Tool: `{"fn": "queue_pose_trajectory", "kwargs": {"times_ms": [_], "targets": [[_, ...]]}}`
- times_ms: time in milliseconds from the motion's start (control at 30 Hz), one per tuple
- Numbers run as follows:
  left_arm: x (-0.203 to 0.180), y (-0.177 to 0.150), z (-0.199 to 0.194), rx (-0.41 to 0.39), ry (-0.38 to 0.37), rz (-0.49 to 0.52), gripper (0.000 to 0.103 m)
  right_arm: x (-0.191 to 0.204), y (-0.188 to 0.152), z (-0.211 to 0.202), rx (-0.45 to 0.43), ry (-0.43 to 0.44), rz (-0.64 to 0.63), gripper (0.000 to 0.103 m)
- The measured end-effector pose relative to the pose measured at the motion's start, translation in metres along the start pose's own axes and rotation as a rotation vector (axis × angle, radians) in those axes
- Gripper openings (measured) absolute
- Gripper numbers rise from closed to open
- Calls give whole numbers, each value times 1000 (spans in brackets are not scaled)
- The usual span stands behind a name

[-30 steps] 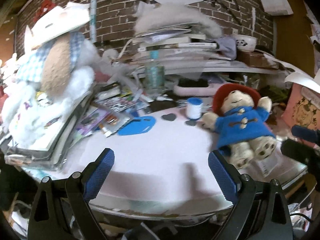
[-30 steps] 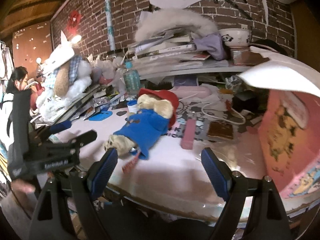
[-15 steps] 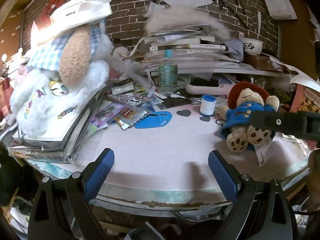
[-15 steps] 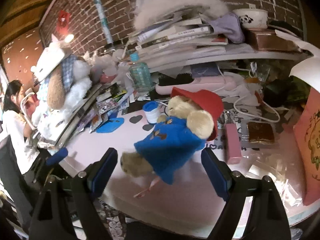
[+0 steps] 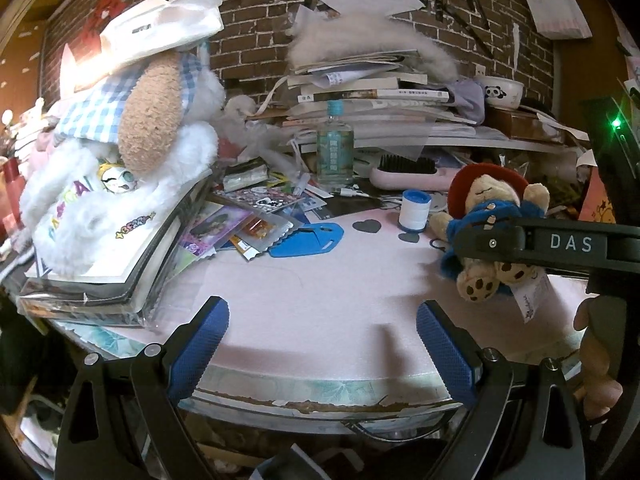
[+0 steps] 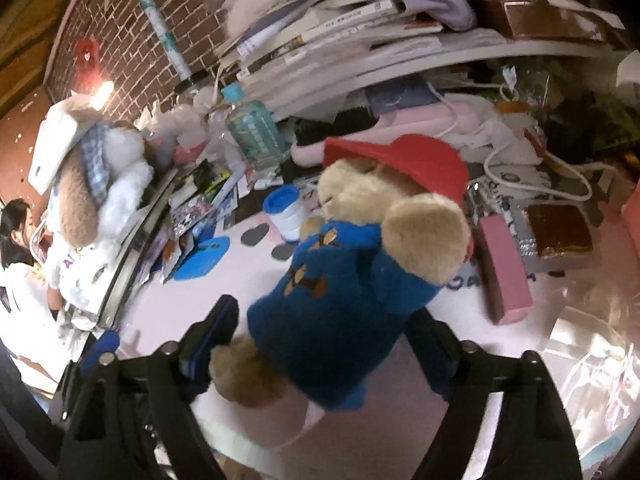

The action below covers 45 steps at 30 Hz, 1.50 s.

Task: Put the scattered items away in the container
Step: 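Grasp the blue-coated bear with the right gripper and lift, then carry the blue-coated bear in the right gripper over the white box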

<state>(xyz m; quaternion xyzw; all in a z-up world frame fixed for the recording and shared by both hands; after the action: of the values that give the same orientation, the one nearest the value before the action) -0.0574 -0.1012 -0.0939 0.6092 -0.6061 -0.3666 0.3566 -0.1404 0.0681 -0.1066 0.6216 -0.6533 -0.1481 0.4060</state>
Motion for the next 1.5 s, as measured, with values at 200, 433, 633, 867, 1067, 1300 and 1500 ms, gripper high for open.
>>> {"fn": "queue_pose_trajectory", "kwargs": {"times_ms": [200, 433, 633, 867, 1067, 1300, 1500], "targets": [[-4, 0, 1, 1, -6, 10, 94, -1, -1, 0, -14, 15, -14, 55], [-6, 0, 2, 6, -10, 10, 94, 0, -1, -2, -38, 38, -38, 40], [-6, 0, 2, 2, -14, 10, 94, 7, 2, -12, -88, 52, -87, 37], [-12, 1, 2, 0, -22, 18, 94, 11, 12, -35, -171, 36, -139, 37], [-20, 4, 0, -6, -35, 28, 94, 14, 30, -71, -248, 44, -176, 37], [-35, 13, -7, -27, -60, 41, 94, 15, 49, -126, -322, 69, -219, 37], [-48, 18, -12, -40, -76, 63, 94, 2, 66, -174, -379, 76, -222, 37]]}}
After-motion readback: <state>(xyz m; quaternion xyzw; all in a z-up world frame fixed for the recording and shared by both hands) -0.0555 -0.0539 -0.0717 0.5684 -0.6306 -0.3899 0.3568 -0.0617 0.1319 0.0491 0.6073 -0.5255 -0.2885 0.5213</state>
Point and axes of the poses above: each gripper's, at about its wrist camera, not at the fingertips, and z roughly the way its jaws point, x to its left, y to its top, the point moved 7 cm from there along z, roughly the way its jaws point, and after that the axes turned 3 degrees about -x, right-handed, at the moved point
